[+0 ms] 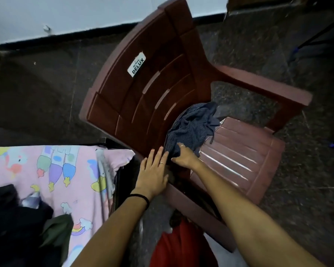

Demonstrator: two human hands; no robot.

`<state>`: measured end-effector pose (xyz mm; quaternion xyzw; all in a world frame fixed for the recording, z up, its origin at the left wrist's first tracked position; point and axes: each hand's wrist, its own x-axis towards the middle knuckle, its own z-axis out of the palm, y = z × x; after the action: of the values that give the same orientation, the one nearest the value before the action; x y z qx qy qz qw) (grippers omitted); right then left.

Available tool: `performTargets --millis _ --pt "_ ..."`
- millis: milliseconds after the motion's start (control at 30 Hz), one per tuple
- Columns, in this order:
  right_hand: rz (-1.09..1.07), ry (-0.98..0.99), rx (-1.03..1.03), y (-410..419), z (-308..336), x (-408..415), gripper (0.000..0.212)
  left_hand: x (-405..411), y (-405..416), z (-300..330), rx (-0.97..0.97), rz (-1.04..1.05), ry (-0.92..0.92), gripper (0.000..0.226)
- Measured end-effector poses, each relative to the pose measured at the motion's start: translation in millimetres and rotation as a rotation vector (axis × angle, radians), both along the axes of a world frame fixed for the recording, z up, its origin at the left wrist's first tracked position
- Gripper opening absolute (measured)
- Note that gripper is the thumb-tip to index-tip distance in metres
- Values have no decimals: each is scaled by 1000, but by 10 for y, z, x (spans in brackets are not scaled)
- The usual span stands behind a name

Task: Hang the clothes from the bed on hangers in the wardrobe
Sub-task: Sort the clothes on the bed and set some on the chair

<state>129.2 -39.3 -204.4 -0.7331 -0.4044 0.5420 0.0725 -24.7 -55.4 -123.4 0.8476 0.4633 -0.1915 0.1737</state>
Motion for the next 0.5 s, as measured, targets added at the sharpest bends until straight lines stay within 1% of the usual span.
performTargets --millis 100,200,233,300,367,400,433,500 --pt "49 50 79 135 -251 -139 88 -53 59 -61 -24 30 -120 66" --pt "75 -27 90 284 -437 -229 80 -87 72 -68 1 67 -266 60" --pt "95 -94 87 344 -473 -246 75 -118 76 -79 10 75 -303 59" --pt "179 -286 90 463 -531 -227 64 -188 77 -95 38 63 -351 56" --pt "296 -447 159 578 -561 -197 52 -260 74 -77 78 54 -396 53" --pt "345 -494 200 626 -558 -177 45 -282 70 -48 89 67 -426 52" --pt "360 -510 234 661 -545 -159 38 -301 69 -15 94 95 -463 51" --pt "263 -434 265 697 -501 -112 24 -324 77 68 80 197 -543 49"
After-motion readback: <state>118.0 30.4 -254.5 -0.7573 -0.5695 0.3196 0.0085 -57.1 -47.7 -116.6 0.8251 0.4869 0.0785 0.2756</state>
